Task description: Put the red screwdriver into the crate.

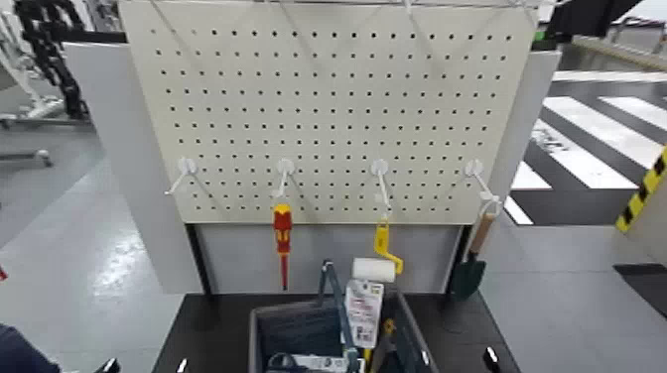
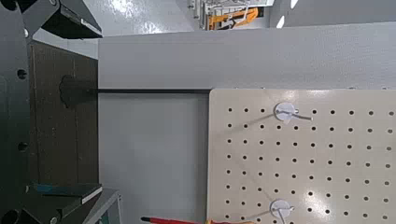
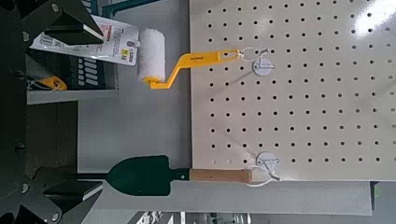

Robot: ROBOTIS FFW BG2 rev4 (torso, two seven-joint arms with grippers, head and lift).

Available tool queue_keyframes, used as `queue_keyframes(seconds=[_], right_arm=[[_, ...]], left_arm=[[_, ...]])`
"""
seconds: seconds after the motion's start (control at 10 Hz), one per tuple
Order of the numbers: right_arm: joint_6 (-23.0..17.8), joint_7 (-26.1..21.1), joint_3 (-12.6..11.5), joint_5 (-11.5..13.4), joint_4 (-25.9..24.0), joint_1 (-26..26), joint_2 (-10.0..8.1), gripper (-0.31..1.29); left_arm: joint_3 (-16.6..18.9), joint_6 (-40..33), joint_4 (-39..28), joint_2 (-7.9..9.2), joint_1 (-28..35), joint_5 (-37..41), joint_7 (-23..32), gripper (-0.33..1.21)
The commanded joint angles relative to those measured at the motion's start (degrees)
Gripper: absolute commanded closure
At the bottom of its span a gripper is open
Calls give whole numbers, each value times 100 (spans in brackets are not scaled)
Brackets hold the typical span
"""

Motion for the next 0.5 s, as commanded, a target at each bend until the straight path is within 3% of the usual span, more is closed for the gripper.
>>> queue_keyframes(seconds=[0.1, 0.5], right_arm=[[1, 0, 9, -9, 9, -5, -1, 20], [1, 0, 9, -36, 18, -5, -1, 19]], left_arm=[[9, -10, 24, 10, -40, 5, -9, 13], [18, 16, 59, 72, -180, 31, -70, 13]])
